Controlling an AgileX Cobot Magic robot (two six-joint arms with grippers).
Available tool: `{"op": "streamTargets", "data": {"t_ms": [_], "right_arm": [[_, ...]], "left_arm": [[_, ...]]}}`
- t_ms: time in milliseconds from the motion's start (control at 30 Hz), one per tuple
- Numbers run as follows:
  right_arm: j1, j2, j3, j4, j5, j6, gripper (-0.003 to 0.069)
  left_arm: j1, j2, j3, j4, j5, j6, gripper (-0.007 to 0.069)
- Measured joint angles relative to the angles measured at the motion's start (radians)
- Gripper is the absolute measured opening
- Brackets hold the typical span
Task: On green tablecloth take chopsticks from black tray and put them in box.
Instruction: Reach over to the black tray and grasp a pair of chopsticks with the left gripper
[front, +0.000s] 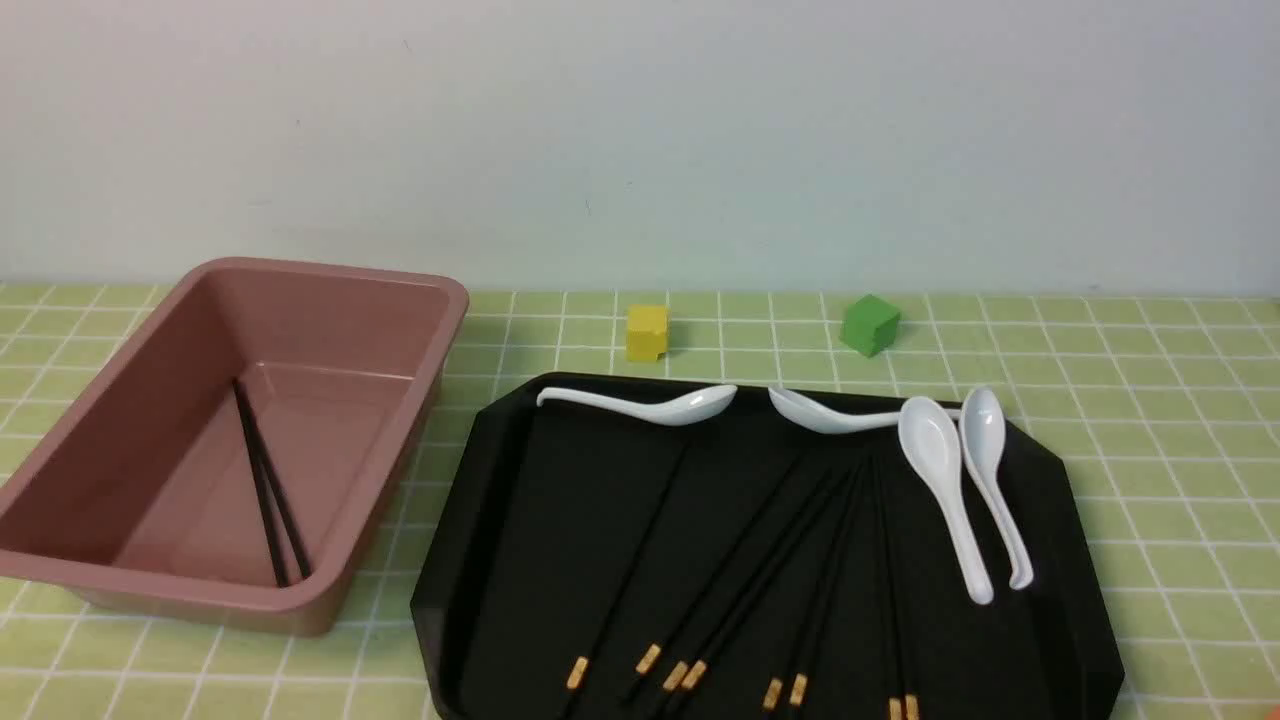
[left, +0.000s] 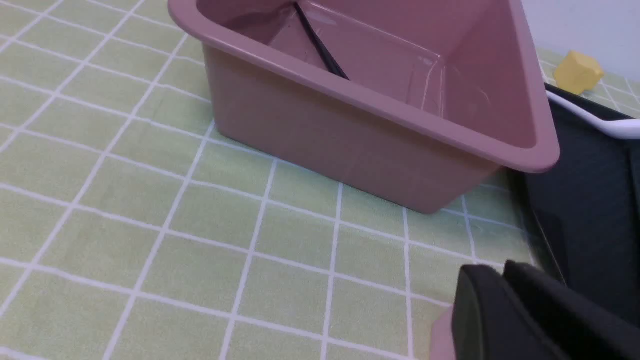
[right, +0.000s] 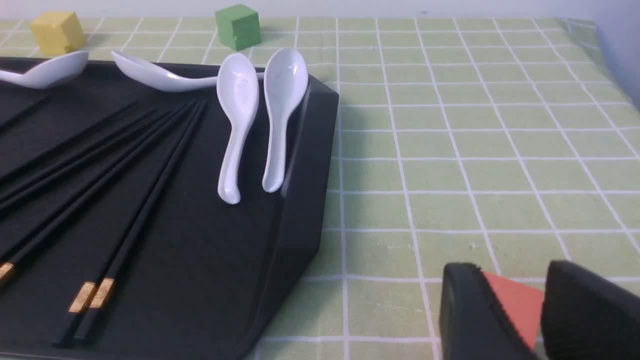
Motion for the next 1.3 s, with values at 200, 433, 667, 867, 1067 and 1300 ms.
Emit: {"op": "streamTargets", "data": {"t_ms": [200,433,667,867,1067,1300], "right_arm": [[0.0,0.0,0.0,0.0,0.0,0.0,0.024],[0.0,0.0,0.0,0.0,0.0,0.0,0.024],[0.0,0.0,0.0,-0.001,0.0,0.0,0.024],[0.0,0.0,0.0,0.0,0.0,0.0,0.024],[0.0,0.0,0.0,0.0,0.0,0.0,0.024],[0.0,0.0,0.0,0.0,0.0,0.0,0.024]], "left_arm": [[0.0,0.0,0.0,0.0,0.0,0.0,0.0072],[0.0,0.0,0.0,0.0,0.0,0.0,0.0076],[0.0,0.0,0.0,0.0,0.0,0.0,0.0083],[0.0,0.0,0.0,-0.025,-0.051,-0.013,0.0088],[0.0,0.0,0.0,-0.356,-0.075,-0.232,0.0089],[0.0,0.0,0.0,-0.742,-0.108,-0.404,0.009]]}}
